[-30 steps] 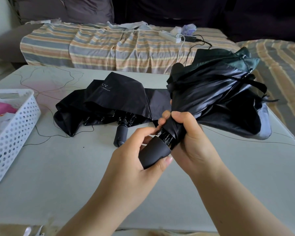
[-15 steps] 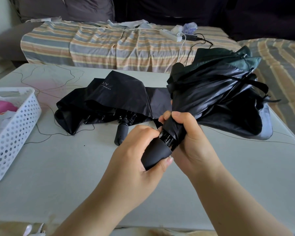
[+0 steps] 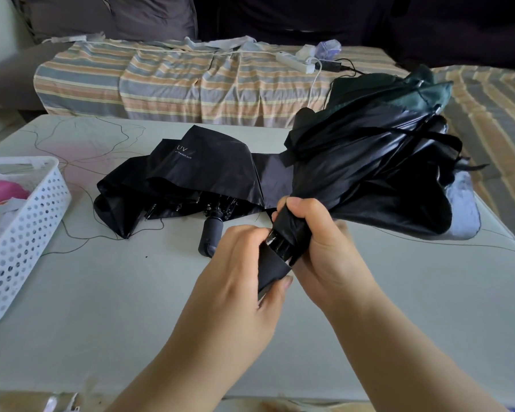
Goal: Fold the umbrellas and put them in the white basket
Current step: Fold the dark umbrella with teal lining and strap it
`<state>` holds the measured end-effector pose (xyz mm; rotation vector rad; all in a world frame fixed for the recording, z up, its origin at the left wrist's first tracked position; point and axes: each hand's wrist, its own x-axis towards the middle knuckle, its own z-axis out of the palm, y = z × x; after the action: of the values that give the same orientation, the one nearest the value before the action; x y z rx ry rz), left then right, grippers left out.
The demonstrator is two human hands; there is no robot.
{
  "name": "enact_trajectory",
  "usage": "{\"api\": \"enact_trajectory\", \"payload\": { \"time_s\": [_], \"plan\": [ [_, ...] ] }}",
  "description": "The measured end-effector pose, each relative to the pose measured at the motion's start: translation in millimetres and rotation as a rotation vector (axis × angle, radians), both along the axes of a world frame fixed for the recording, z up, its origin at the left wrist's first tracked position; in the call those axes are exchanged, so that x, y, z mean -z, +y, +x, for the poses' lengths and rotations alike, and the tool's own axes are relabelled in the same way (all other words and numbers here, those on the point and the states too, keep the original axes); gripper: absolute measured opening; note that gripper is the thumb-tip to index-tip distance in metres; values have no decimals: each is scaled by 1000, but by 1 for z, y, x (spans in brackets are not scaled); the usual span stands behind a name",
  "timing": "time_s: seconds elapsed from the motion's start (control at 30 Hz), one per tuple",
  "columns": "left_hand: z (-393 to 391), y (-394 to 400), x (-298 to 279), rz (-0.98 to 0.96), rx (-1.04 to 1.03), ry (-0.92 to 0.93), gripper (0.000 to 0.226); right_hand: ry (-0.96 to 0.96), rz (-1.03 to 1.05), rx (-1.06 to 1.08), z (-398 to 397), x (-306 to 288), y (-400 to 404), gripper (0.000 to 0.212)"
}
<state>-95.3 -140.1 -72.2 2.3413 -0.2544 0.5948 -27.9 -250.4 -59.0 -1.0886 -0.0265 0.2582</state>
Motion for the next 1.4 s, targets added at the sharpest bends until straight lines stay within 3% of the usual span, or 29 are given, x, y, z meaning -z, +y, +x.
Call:
{"api": "enact_trajectory", "payload": {
  "time_s": [0.23, 0.47, 0.63, 0.9, 1.07, 1.2, 1.4],
  "plan": [
    [-2, -10, 1, 64, -128, 94, 41, -151, -194, 110, -6, -1, 9, 25],
    [-1, -6, 2, 170, -64, 136, 31, -75, -190, 173, -6, 2, 8, 29],
    [2, -2, 8, 97, -46, 135, 16, -58, -222, 108, -7, 1, 8, 21],
    [2, 1, 3, -9, -37, 179, 27, -88, -212, 83, -1, -3, 10, 24],
    [2, -3, -1, -131, -38, 201, 60, -98, -241, 103, -1, -6, 10, 42],
    [-2, -2, 1, -207, -18, 144, 69, -114, -227, 122, -1, -10, 8, 25],
    [-4, -4, 0, -221, -35, 133, 72, -104, -265, 120, -3, -8, 9, 21]
  ]
}}
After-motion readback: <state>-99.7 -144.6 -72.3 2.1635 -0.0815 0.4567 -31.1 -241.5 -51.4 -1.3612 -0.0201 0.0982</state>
